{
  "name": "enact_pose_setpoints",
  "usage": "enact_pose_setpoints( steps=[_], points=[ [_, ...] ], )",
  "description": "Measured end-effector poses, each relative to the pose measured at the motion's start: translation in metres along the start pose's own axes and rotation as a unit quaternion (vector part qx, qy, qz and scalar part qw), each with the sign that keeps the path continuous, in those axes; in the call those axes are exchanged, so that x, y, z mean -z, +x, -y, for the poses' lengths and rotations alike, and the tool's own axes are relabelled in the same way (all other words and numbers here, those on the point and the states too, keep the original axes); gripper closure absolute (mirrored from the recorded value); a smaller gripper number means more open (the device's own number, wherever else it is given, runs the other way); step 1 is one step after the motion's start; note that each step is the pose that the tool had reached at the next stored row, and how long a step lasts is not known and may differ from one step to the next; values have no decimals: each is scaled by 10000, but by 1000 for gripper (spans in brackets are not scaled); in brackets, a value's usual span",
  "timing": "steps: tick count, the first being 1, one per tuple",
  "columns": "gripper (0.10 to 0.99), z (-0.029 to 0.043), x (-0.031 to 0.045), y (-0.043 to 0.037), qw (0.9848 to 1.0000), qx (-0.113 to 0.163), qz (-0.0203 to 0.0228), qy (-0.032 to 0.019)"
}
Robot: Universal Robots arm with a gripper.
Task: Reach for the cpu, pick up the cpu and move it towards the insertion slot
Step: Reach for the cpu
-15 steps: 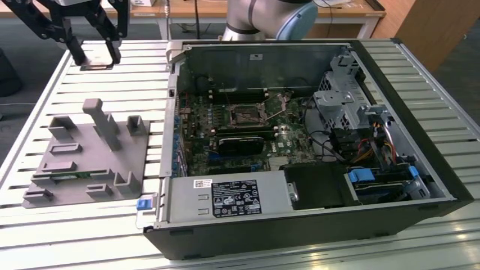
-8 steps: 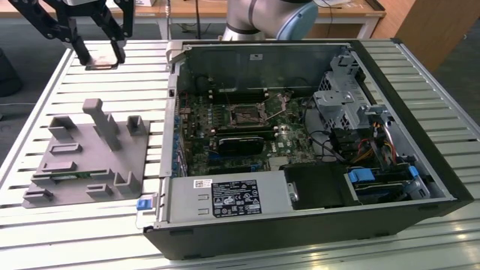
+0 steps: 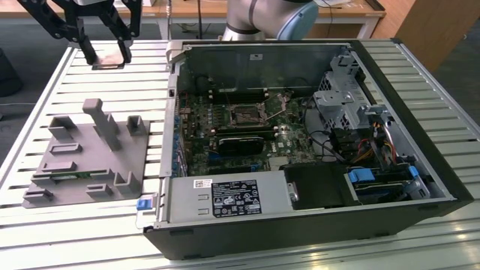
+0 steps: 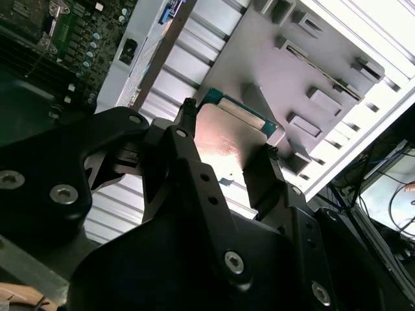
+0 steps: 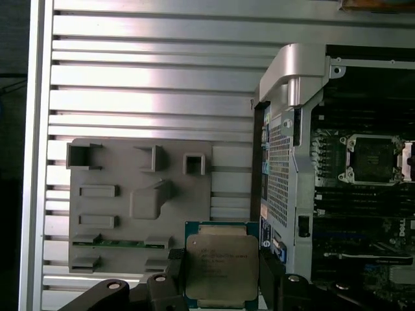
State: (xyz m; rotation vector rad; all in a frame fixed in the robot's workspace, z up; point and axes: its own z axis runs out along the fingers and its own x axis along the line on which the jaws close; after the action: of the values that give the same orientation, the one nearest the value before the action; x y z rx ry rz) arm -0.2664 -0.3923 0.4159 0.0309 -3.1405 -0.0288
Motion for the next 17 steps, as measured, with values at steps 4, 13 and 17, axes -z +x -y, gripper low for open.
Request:
enact_pose_setpoints(
  steps=[4,13,17],
  points=[
    [545,-3,0,-45,10000,0,0,0],
    [545,-12,0,-133,10000,0,0,0],
    [545,-17,0,-175,10000,0,0,0]
  ],
)
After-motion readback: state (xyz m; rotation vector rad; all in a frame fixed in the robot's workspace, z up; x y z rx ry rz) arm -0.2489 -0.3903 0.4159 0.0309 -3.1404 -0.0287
